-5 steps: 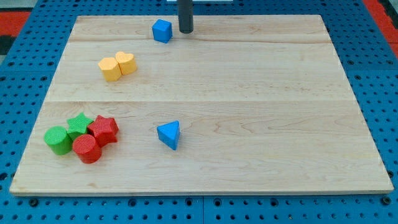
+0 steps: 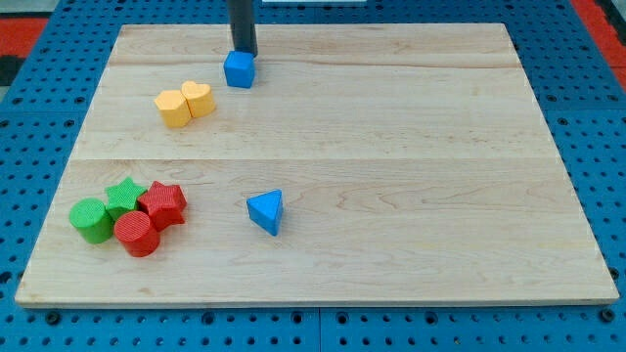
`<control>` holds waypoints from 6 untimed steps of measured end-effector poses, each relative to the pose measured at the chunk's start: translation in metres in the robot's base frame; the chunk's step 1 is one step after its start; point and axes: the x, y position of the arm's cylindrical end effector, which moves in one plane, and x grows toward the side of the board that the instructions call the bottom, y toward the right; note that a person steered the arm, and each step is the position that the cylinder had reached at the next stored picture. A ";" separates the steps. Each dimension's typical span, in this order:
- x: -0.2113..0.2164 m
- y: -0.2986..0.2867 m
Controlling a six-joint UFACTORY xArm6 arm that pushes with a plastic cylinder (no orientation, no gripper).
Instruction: Slide the blue cube closer to the yellow heart
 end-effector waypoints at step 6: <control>0.058 -0.009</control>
